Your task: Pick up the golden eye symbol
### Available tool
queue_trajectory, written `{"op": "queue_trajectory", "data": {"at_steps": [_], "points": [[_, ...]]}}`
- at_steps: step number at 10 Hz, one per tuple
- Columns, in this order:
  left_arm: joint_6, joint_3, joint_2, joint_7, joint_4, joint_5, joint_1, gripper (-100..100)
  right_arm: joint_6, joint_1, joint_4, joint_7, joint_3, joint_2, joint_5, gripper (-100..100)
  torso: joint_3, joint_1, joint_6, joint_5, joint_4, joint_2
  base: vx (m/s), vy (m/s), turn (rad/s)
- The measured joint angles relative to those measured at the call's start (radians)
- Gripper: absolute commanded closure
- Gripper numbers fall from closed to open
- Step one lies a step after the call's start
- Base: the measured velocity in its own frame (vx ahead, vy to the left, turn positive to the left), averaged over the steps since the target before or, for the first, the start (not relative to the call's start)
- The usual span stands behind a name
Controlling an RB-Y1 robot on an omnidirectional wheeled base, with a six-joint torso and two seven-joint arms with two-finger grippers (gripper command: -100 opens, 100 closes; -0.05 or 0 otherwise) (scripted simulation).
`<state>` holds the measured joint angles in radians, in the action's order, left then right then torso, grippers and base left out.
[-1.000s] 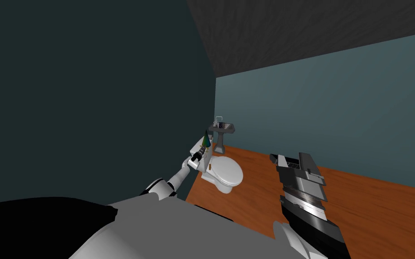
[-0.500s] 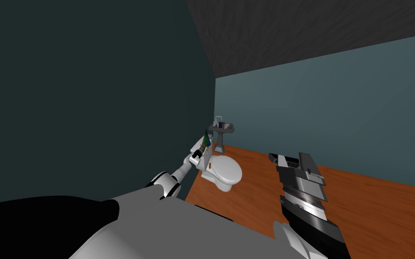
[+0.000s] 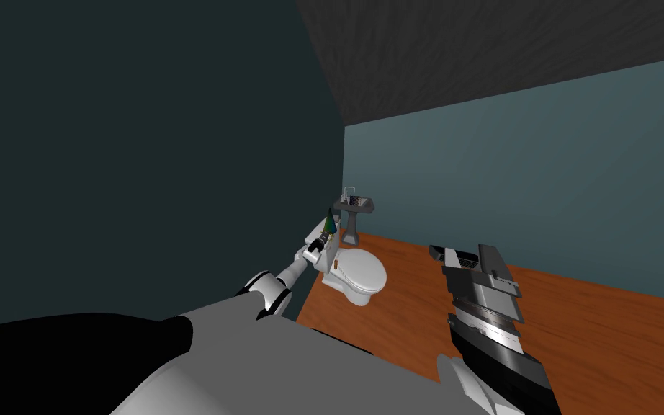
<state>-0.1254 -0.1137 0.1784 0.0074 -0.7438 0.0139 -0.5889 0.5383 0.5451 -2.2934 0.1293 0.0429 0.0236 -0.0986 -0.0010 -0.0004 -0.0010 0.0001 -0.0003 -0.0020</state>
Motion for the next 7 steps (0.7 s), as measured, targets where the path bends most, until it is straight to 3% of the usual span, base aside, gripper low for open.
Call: {"op": "queue_trajectory", "data": {"at_steps": [3,5,7], "points": [[0.000,0.000,0.000,0.000,0.000,0.000,0.000,100,0.000,0.000,0.000,0.000,0.000,0.000,0.000,0,0.000,0.000,0.000,0.000,0.000,0.000,0.000,0.000,0.000],[0.000,0.000,0.000,0.000,0.000,0.000,0.000,-100,0.000,0.000,0.000,0.000,0.000,0.000,0.000,0,0.000,0.000,0.000,0.000,0.000,0.000,0.006,-0.059,0.075],[0.017,0.029,0.006,0.004,0.015,0.009,-0.009,-100,0.000,0.000,0.000,0.000,0.000,0.000,0.000,0,-0.001,-0.012,0.000,-0.002,0.000,-0.002,0.037,-0.206,0.126]]}}
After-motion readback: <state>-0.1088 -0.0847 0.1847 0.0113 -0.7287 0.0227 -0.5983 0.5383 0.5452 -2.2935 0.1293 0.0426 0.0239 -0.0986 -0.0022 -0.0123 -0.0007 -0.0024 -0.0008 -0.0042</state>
